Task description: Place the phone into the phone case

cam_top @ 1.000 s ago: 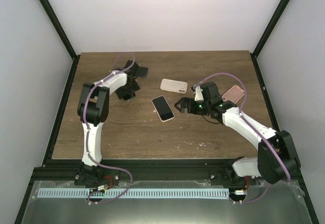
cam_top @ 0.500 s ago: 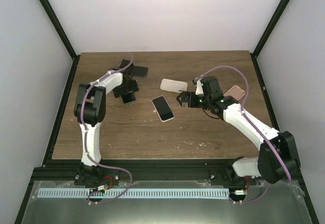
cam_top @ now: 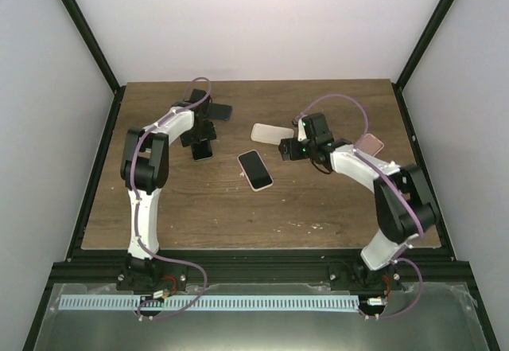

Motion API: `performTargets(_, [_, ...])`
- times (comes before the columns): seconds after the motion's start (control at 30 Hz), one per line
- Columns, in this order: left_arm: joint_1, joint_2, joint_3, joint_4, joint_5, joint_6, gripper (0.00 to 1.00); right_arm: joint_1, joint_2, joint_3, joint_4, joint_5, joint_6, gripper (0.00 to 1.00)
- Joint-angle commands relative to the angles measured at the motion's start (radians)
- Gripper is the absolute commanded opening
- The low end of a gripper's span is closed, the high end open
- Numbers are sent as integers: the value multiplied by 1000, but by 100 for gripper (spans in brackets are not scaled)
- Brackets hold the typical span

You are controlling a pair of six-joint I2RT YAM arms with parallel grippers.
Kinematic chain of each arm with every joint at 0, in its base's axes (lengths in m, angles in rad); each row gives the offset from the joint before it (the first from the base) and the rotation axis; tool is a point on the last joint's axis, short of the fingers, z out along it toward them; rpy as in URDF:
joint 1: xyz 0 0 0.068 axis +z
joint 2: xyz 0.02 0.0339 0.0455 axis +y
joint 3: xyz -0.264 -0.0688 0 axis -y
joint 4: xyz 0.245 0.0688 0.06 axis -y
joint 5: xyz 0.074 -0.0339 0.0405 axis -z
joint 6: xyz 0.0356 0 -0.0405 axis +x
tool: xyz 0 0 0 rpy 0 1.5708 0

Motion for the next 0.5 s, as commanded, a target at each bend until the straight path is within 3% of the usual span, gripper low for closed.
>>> performTargets(0.0, [2,29,-44,-10,53,21,74,-31,126,149,55,97,-162,87])
performTargets(0.1, [2,22,-50,-22,52,41,68,-35,247,255,20,124,-196,83])
performTargets(0.47, [0,-90,-143,-11,149,77,63,-38,540,592,-83,101,-271,79])
